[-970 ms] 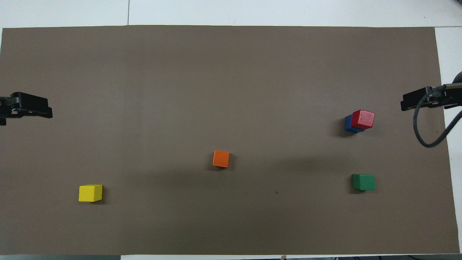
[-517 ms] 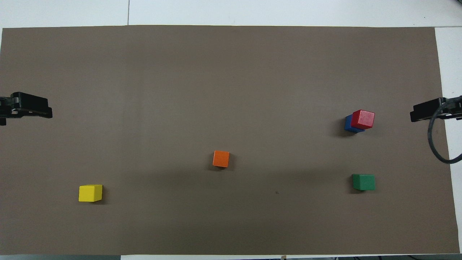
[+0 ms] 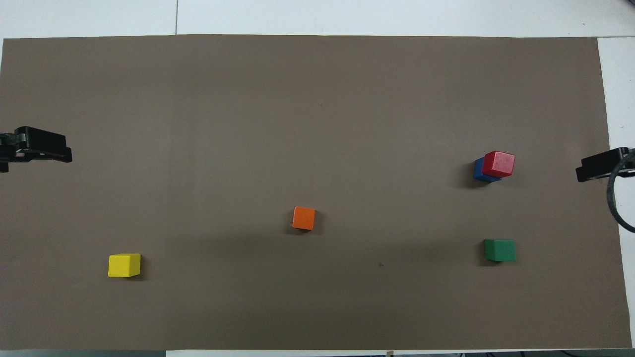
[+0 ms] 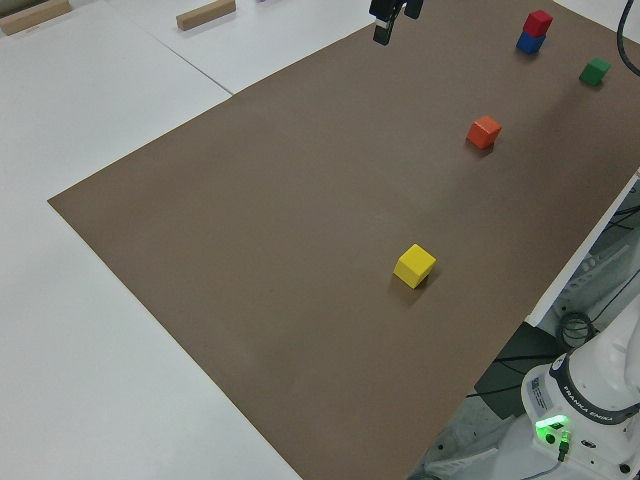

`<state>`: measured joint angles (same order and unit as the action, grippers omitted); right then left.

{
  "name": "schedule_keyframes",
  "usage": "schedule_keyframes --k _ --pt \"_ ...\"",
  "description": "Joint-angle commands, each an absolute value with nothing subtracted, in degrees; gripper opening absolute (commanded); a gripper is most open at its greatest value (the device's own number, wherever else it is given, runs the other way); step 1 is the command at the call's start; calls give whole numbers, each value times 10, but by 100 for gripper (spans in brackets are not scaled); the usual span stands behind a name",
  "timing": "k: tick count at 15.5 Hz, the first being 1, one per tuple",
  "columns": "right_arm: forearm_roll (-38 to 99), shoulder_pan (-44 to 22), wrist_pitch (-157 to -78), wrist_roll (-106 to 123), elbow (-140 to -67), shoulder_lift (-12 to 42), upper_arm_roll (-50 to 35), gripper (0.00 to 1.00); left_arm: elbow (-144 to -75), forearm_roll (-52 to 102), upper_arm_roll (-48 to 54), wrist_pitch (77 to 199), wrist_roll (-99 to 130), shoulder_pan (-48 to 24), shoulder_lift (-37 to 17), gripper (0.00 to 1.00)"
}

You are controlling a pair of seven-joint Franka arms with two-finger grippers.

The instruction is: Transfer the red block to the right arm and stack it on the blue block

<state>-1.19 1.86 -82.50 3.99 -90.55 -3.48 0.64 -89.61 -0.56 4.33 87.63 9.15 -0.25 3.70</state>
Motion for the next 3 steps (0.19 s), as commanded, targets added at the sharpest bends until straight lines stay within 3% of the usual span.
schedule_keyframes --k 1,3 --pt "-11 22 -825 50 -915 -48 6 100 -904 -3 43 873 89 0 45 100" --pt "-11 26 -825 50 -914 -48 6 100 -904 -3 43 873 89 0 45 100"
